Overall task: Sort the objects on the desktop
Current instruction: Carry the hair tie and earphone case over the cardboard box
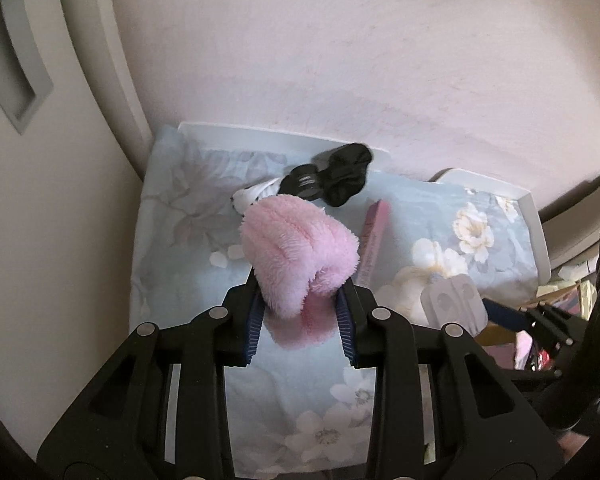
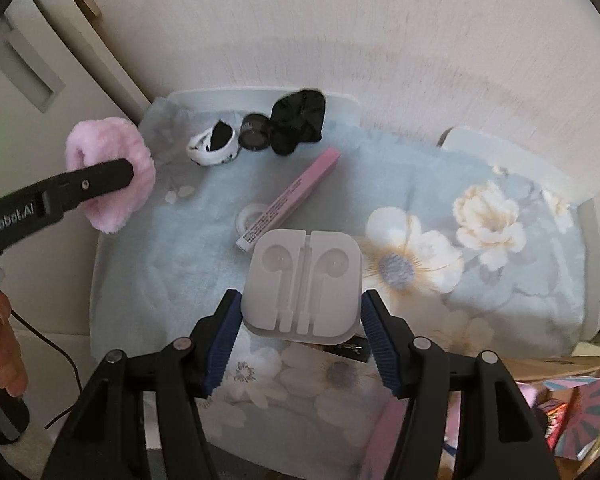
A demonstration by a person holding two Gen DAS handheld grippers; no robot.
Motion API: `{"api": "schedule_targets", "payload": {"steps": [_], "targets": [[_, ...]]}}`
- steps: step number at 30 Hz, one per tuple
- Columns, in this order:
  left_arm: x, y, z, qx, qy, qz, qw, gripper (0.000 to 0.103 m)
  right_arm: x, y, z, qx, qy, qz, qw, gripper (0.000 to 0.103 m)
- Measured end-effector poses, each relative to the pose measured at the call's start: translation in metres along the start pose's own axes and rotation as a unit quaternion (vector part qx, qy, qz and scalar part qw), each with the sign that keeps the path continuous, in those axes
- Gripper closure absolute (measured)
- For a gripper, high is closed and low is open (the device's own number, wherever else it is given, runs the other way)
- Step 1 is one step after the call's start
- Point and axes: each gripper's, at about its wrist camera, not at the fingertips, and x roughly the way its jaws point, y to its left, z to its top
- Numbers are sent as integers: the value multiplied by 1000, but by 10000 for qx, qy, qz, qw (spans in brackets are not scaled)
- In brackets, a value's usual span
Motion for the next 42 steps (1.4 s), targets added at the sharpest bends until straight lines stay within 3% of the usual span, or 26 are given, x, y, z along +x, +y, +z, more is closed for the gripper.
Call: {"api": "schedule_targets", "payload": {"steps": [9, 13, 21, 34, 42], "targets": [[-37, -51, -4, 366, -262, -60, 9990, 74, -39, -39, -9, 158, -254, -17, 9995, 46], [-50, -86, -8, 555, -325, -253, 9976, 74, -54, -62, -18, 294, -341, 65, 9990, 46], [-55, -166, -26, 1068, -256, -570, 9923, 74, -84, -118, -43, 557, -521, -196, 9969, 46], [-29, -276, -66, 1721, 51, -794, 9819, 74, -99, -201, -97, 900, -393, -404, 9943, 46], [1, -312, -95, 1958, 458, -835, 9760, 74, -88, -227, -127, 827, -62, -457, 9955, 46]]}}
